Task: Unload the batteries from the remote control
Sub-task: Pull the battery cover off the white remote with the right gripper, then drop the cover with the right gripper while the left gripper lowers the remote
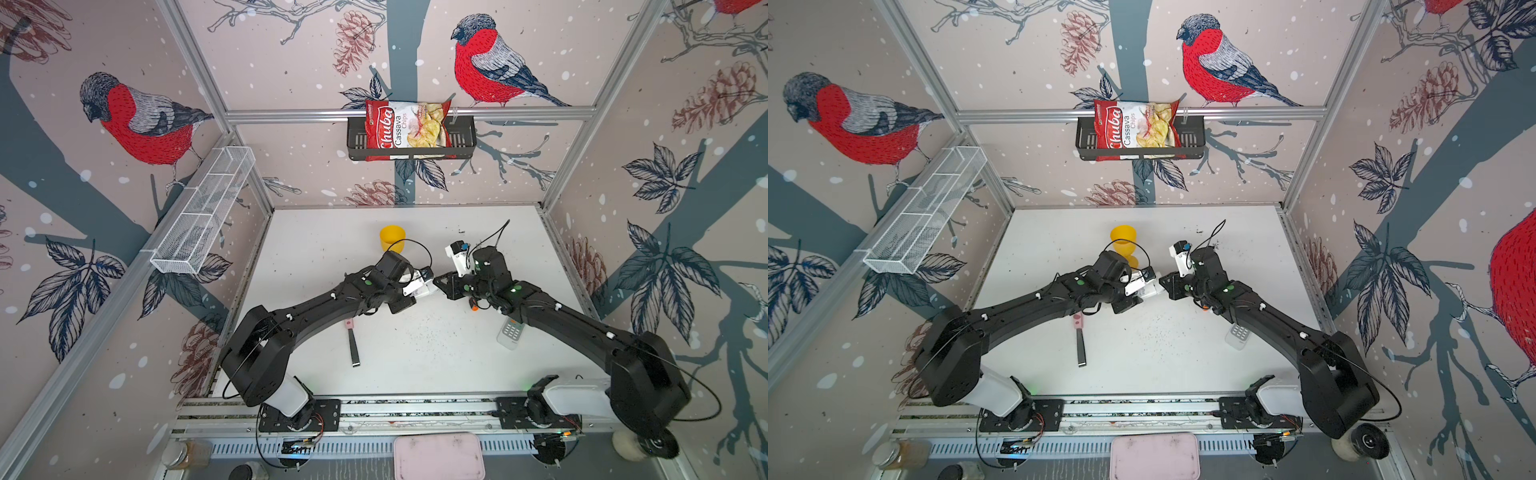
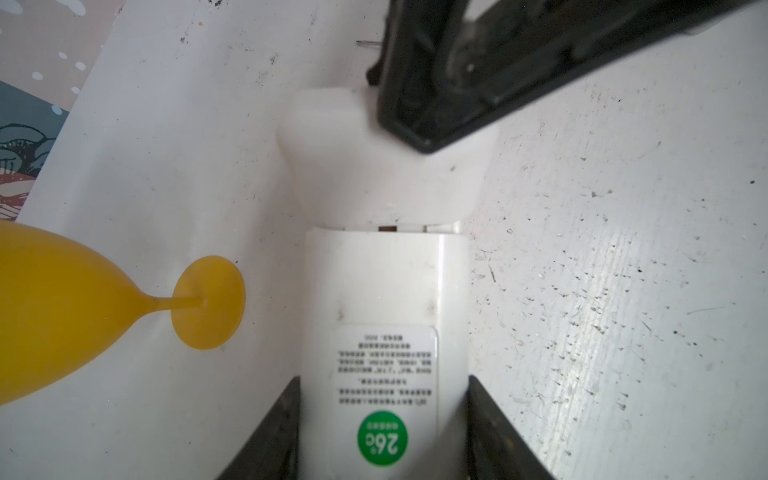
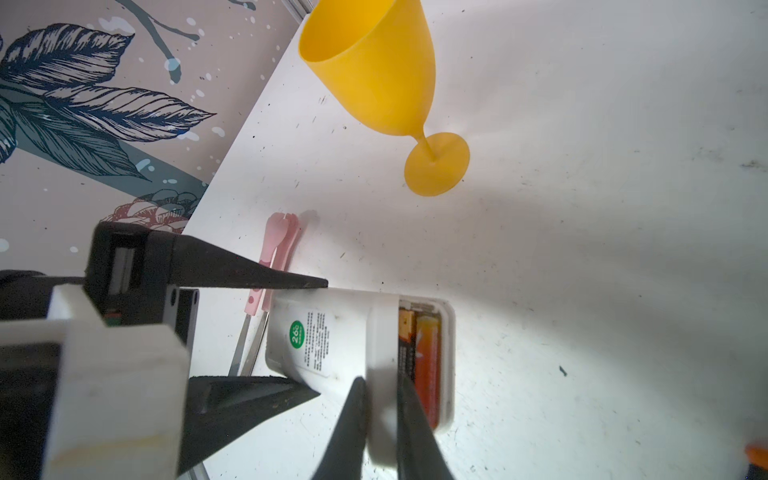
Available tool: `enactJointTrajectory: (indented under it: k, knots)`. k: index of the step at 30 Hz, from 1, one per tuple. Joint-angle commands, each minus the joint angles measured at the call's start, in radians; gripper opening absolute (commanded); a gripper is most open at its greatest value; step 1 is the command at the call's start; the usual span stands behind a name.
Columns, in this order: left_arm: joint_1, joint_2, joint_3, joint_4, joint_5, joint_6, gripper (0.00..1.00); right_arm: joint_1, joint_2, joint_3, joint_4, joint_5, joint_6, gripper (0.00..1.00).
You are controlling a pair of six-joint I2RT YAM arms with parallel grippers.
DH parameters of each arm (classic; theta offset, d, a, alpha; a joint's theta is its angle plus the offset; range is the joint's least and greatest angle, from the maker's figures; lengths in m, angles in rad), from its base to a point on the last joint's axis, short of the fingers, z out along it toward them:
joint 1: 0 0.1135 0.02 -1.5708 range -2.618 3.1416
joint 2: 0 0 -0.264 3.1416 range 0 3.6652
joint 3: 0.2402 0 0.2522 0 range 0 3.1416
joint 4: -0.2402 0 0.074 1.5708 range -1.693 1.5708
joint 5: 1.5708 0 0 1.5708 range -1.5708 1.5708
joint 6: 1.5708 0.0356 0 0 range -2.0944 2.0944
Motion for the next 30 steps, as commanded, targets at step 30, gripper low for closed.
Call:
enactJointTrajectory:
  k: [30]
  knots:
    - [0.023,0.246,0.067,0.03,0.008,0.001,0.37,-0.16,-0.089,-0.126,0.047,0.007,0.055,0.26]
